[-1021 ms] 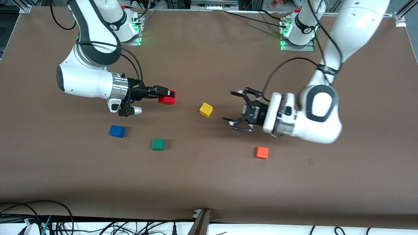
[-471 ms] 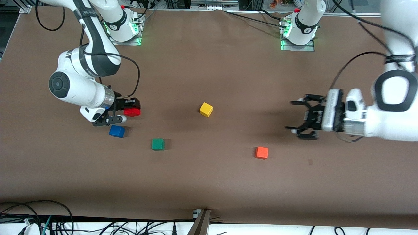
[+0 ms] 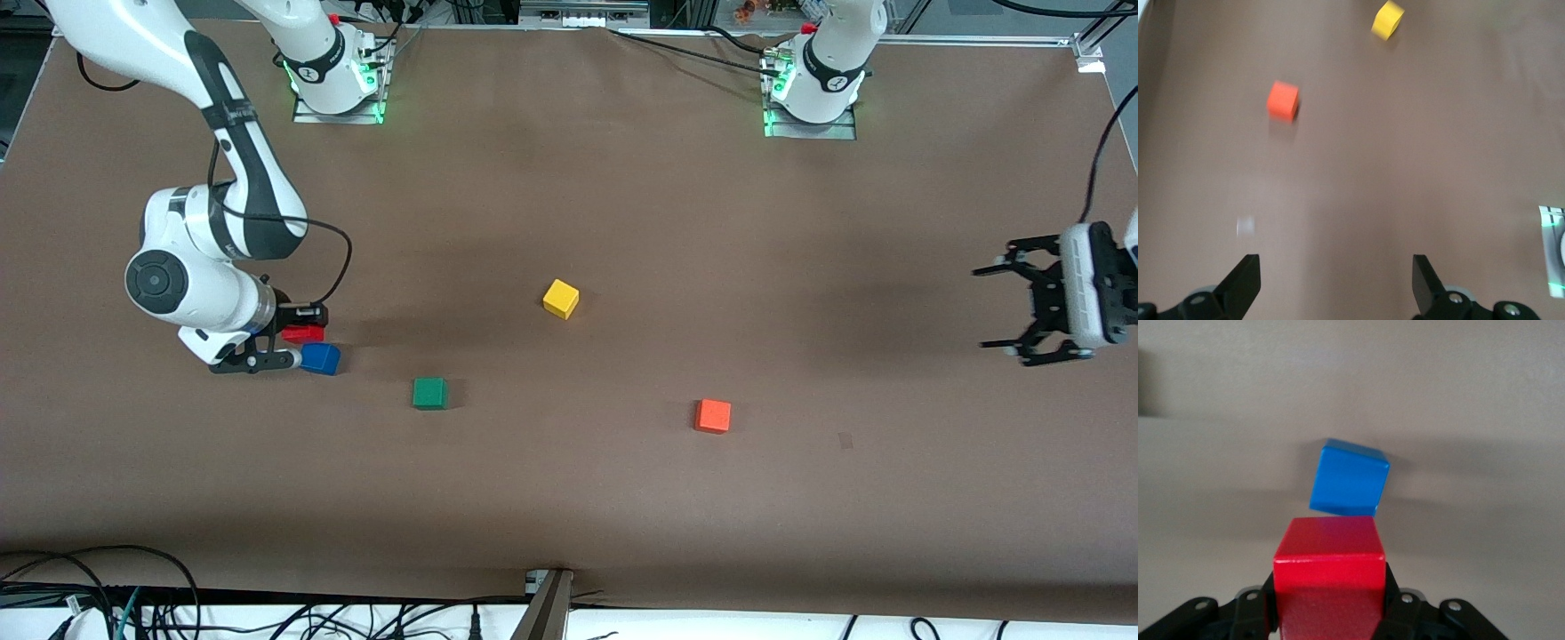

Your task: Pass red block to right arm, stack on blue

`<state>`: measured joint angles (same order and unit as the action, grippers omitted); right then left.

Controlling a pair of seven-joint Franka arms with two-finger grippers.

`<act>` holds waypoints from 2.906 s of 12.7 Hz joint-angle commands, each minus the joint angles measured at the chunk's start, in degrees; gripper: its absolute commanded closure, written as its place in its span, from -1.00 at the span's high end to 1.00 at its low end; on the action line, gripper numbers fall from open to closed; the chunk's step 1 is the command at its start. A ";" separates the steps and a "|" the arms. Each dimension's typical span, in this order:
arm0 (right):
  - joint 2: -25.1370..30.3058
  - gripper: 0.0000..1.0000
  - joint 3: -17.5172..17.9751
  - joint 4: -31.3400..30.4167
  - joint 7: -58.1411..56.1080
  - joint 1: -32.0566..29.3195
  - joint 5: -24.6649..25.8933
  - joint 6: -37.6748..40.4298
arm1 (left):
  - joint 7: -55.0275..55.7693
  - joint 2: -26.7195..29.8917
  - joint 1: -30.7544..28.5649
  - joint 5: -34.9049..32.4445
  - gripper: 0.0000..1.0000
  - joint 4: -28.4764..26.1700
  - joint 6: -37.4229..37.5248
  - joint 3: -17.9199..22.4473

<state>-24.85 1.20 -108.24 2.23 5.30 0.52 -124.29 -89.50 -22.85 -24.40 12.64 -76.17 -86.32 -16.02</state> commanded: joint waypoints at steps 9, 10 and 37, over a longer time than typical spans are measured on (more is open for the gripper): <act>-6.61 -0.68 -0.93 6.11 0.15 0.23 1.23 -3.07 | 47.09 10.98 0.41 -12.55 1.00 1.38 0.27 0.11; -6.88 -0.68 -0.93 6.11 0.06 0.23 1.23 -3.07 | 50.96 11.59 0.58 -13.25 1.00 1.38 0.27 -0.24; 26.86 1.00 -0.07 9.36 6.03 -6.80 -1.32 30.68 | 87.10 30.85 20.27 -11.33 1.00 -17.96 0.63 9.43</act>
<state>-3.98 -2.48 -92.44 7.22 0.17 0.04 -91.31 -5.72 6.52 -5.19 1.43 -92.00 -83.67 -7.57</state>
